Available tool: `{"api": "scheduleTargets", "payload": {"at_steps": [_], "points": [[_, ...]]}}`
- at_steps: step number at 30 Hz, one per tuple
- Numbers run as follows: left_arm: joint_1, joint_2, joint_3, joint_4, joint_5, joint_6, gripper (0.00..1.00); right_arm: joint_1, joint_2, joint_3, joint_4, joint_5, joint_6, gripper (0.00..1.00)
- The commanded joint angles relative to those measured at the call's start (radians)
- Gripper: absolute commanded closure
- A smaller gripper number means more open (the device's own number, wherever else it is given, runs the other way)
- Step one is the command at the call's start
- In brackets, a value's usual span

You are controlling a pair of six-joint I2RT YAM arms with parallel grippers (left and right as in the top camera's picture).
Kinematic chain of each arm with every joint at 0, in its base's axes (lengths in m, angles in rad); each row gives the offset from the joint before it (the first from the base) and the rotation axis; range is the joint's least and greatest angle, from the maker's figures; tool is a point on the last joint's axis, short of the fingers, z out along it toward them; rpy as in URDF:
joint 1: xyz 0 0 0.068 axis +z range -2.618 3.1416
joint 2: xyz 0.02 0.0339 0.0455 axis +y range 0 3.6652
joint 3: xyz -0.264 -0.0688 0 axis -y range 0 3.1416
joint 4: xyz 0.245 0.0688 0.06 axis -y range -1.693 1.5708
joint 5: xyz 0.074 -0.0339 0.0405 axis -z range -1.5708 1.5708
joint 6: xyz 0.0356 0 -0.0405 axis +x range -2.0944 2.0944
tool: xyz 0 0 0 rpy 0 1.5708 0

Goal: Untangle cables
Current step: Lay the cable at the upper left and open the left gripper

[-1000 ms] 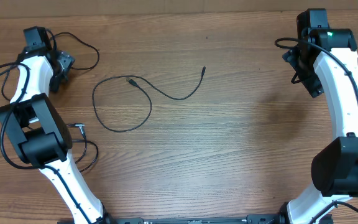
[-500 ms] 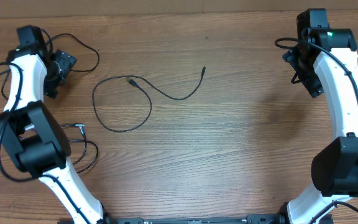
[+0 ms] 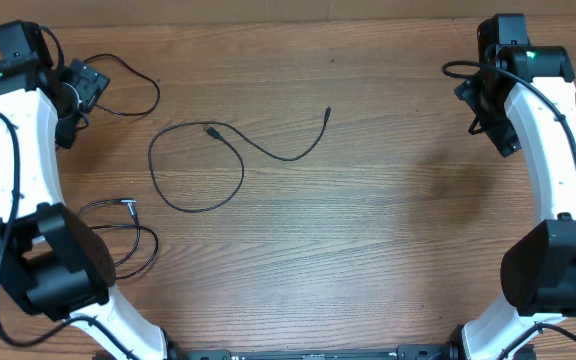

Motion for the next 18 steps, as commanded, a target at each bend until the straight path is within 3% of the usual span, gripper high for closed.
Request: {"api": "scheduleTargets", "payload": {"at_steps": [1,7,18], "points": [[-0.003,-0.111,0.0,-0.024,0.127,0.019,0.0,-0.003,-0.006,0.023,0.003,0.014,0.011,0.0],[-0.003,-0.233,0.0,-0.083,0.303,0.063,0.0,-0.003,-0.006,0.023,0.003,0.014,0.011,0.0],[-0.003,-0.492,-0.001,-0.294,0.314,0.245,0.01,-0.003,-0.006,0.023,0.003,0.014,0.011,0.0]]}}
